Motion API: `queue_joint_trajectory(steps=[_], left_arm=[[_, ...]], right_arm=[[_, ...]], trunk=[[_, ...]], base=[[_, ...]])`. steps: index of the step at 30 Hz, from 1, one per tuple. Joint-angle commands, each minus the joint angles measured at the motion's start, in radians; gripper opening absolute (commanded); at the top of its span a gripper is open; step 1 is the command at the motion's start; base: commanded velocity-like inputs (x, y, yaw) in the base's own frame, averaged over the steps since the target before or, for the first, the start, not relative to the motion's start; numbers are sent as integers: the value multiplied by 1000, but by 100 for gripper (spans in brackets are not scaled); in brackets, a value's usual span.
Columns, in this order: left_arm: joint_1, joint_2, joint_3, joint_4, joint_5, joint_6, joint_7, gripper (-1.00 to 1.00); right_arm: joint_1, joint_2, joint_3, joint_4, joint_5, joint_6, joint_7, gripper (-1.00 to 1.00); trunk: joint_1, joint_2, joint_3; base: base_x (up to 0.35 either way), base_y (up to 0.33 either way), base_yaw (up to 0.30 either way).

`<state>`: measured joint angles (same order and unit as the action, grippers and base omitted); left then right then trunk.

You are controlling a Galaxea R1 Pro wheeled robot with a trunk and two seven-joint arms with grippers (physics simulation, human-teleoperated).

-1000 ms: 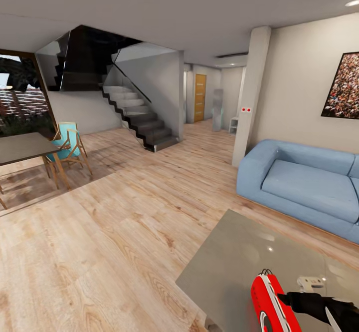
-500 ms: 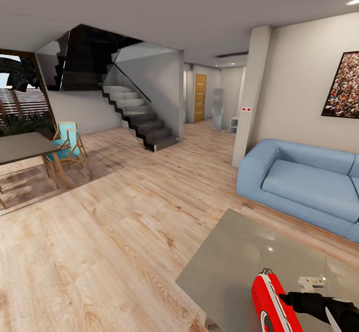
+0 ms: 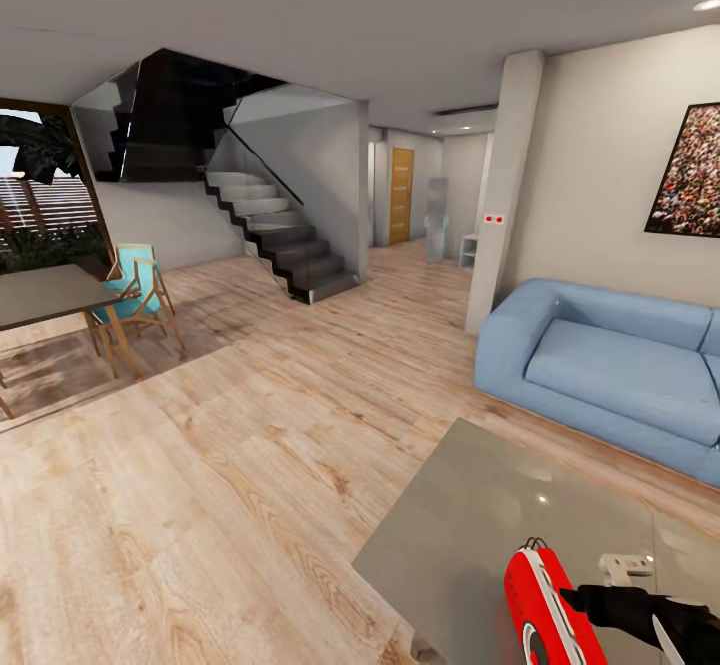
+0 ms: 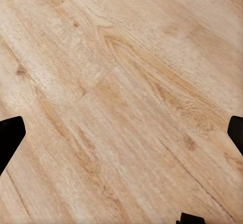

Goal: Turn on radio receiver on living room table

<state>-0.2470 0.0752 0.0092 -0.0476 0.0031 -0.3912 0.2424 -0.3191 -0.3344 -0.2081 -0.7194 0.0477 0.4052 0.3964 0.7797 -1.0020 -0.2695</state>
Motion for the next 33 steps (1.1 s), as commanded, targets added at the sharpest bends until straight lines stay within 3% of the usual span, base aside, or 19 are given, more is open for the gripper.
queue_joint_trajectory(steps=[1, 4, 19, 28, 33], left_arm=[[0, 0, 0, 0, 0, 0, 0, 100], [0, 0, 0, 0, 0, 0, 1, 100], [0, 0, 0, 0, 0, 0, 1, 100], [0, 0, 0, 0, 0, 0, 1, 100], [0, 0, 0, 0, 0, 0, 1, 100]], right_arm=[[0, 0, 0, 0, 0, 0, 0, 100], [0, 0, 0, 0, 0, 0, 0, 100], [0, 0, 1, 10, 1, 1, -1, 100], [0, 0, 2, 19, 0, 3, -1, 100], [0, 0, 46, 25, 0, 9, -5, 100]], trunk=[[0, 0, 0], [0, 0, 0], [57, -105, -47], [61, -112, -50], [77, -140, -63]], base=[[0, 0, 0], [0, 0, 0], [0, 0, 0], [0, 0, 0], [0, 0, 0]])
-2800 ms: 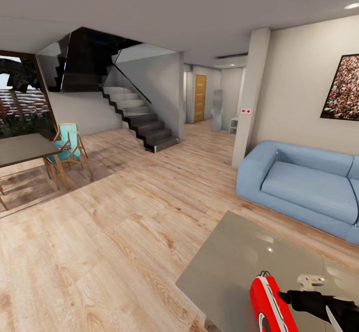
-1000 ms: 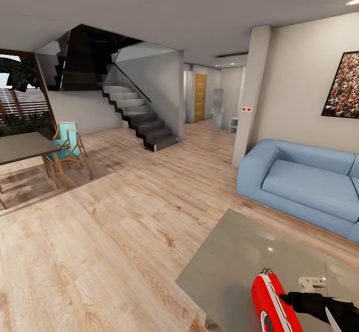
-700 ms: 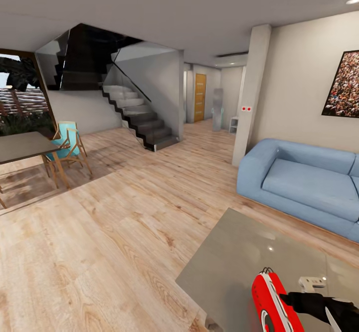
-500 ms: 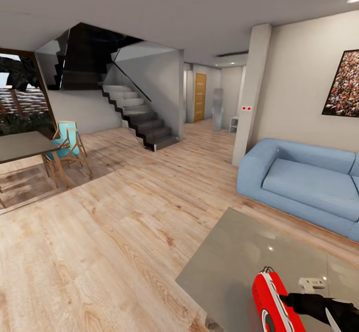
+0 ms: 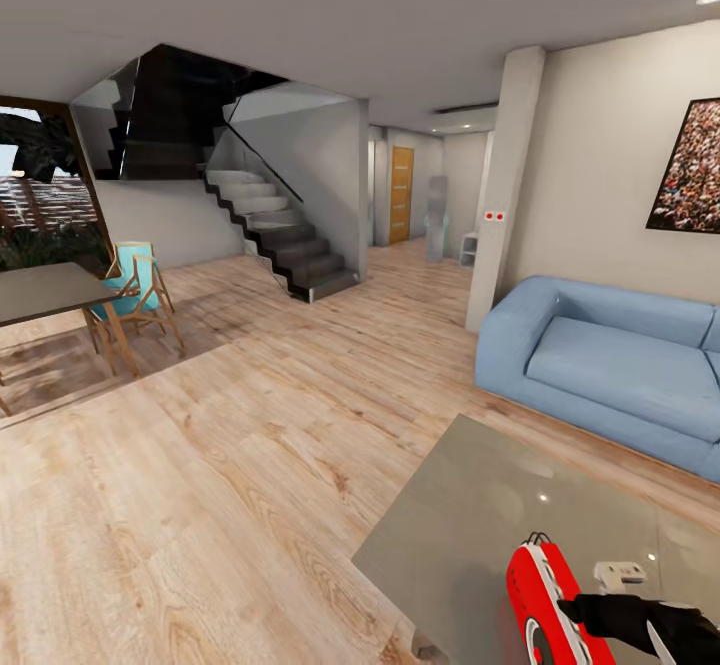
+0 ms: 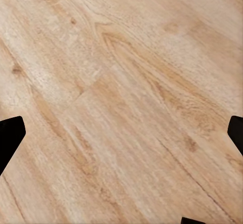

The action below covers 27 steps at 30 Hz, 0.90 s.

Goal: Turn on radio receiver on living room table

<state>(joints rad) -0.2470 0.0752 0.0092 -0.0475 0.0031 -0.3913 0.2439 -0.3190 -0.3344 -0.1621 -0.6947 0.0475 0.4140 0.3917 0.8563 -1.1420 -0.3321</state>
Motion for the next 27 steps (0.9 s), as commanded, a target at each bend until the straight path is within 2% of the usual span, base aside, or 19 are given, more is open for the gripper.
queue_joint_trajectory(steps=[1, 2, 6, 15, 19, 27], left_arm=[[0, 0, 0, 0, 0, 0, 0, 100], [0, 0, 0, 0, 0, 0, 0, 100], [0, 0, 0, 0, 0, 0, 0, 100], [0, 0, 0, 0, 0, 0, 0, 100], [0, 0, 0, 0, 0, 0, 0, 100], [0, 0, 0, 0, 0, 0, 0, 100]], right_arm=[[0, 0, 7, 0, 0, 1, -3, 100], [0, 0, 23, 1, -1, 2, -16, 100], [0, 0, 39, 1, -3, 3, -48, 100], [0, 0, 30, 4, -4, 2, -51, 100], [0, 0, 30, 15, -5, 1, -51, 100], [0, 0, 30, 21, -5, 1, -51, 100]], trunk=[[0, 0, 0], [0, 0, 0], [0, 0, 0], [0, 0, 0], [15, -28, -13], [19, -35, -16]], base=[[0, 0, 0], [0, 0, 0], [0, 0, 0], [0, 0, 0], [0, 0, 0], [0, 0, 0]])
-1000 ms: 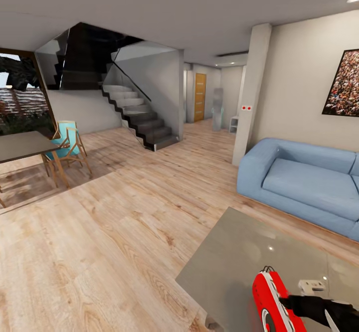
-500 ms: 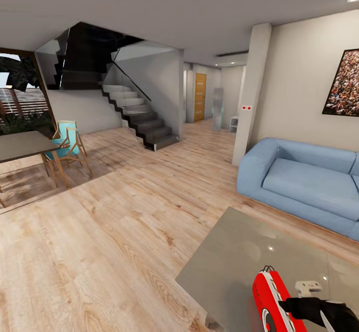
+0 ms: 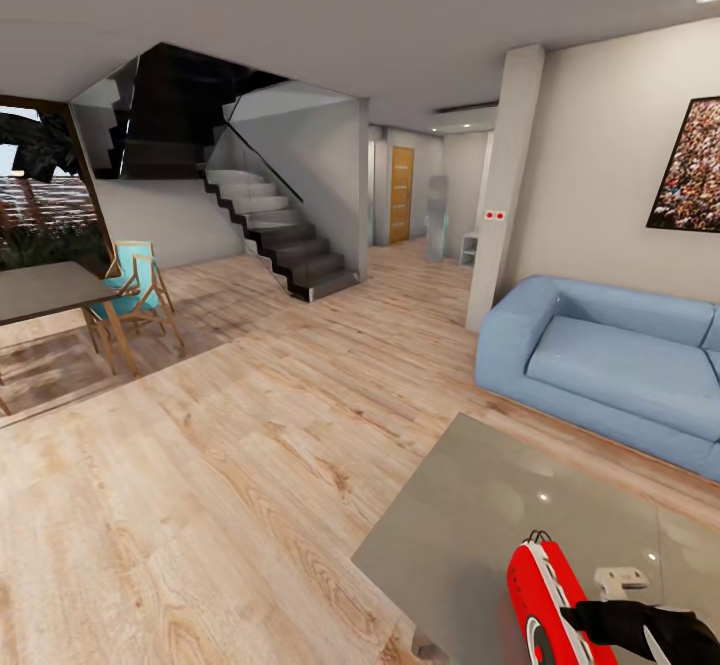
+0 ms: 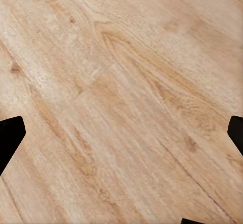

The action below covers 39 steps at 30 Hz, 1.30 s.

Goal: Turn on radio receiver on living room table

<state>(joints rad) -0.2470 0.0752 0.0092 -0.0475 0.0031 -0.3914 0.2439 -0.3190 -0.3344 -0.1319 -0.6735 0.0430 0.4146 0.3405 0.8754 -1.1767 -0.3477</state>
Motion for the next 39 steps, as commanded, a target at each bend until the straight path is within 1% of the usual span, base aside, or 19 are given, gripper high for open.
queue_joint_trajectory(steps=[1, 5, 15, 21, 30, 36, 39], left_arm=[[0, 0, 0, 0, 0, 0, 0, 100], [0, 0, 0, 0, 0, 0, 0, 100], [0, 0, 0, 0, 0, 0, 0, 100], [0, 0, 0, 0, 0, 0, 0, 100], [0, 0, 0, 0, 0, 0, 0, 100], [0, 0, 0, 0, 0, 0, 0, 100], [0, 0, 0, 0, 0, 0, 0, 100]], right_arm=[[0, 0, 0, 0, 0, 0, 0, 100], [0, 0, 0, 1, 0, 0, 0, 100], [0, 0, 0, 0, 0, 0, 0, 100], [0, 0, 0, 1, 0, 0, 0, 100], [0, 0, 0, 1, 0, 1, 0, 100], [0, 0, 0, 1, 0, 1, 0, 100], [0, 0, 0, 2, 0, 1, 0, 100]], trunk=[[4, -7, -3], [19, -35, -16], [19, -35, -16], [42, -77, -35], [42, -77, -35], [65, -119, -53], [65, -119, -53]], base=[[0, 0, 0], [0, 0, 0], [0, 0, 0], [0, 0, 0], [0, 0, 0], [0, 0, 0], [0, 0, 0]])
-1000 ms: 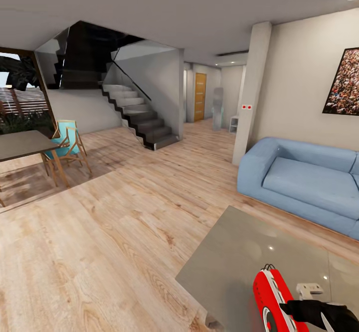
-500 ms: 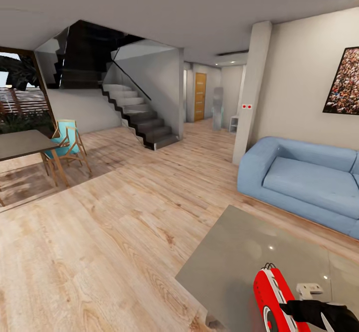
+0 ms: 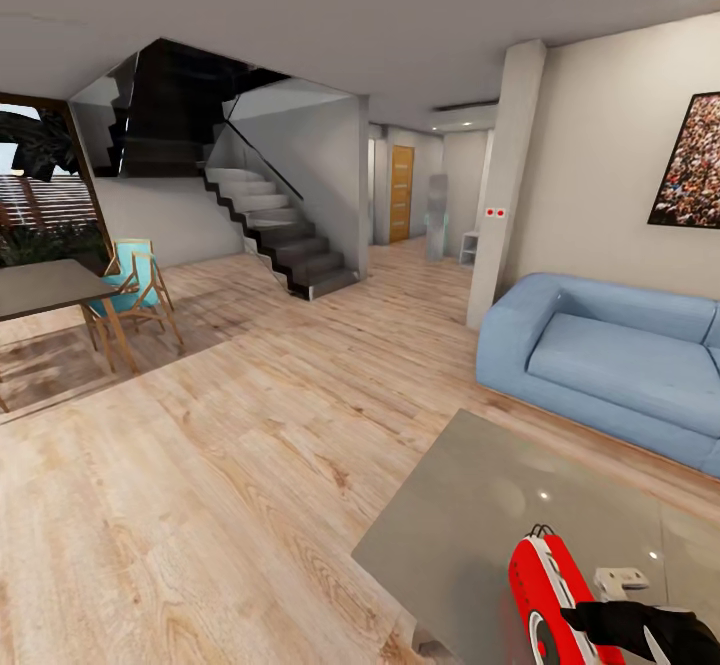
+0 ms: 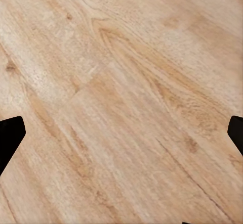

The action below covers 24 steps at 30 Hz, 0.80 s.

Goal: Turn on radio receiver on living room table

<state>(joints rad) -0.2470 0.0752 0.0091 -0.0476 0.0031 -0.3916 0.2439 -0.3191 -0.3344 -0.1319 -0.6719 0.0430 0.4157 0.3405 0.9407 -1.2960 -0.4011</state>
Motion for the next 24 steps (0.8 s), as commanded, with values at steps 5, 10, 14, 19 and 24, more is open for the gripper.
queue_joint_trajectory(steps=[5, 10, 14, 19, 24], left_arm=[[0, 0, 0, 0, 0, -1, 0, 100], [0, 0, 0, 0, 0, -1, 0, 100], [0, 0, 0, 0, 0, -1, 0, 100], [0, 0, 0, 0, 0, -1, 0, 100], [0, 0, 0, 0, 0, -1, 0, 100]], right_arm=[[0, 0, 0, 0, 0, 0, 0, 100], [0, 0, 0, 0, 0, 0, 0, 100], [0, 0, 0, 0, 0, -1, -1, 100], [0, 0, 1, 0, 0, -2, 0, 100], [0, 0, 2, 0, 0, -2, -1, 100]], trunk=[[0, 0, 0], [0, 0, 0], [0, 0, 0], [4, -7, -3], [11, -21, -9]], base=[[0, 0, 0], [0, 0, 0], [0, 0, 0], [0, 0, 0], [0, 0, 0]])
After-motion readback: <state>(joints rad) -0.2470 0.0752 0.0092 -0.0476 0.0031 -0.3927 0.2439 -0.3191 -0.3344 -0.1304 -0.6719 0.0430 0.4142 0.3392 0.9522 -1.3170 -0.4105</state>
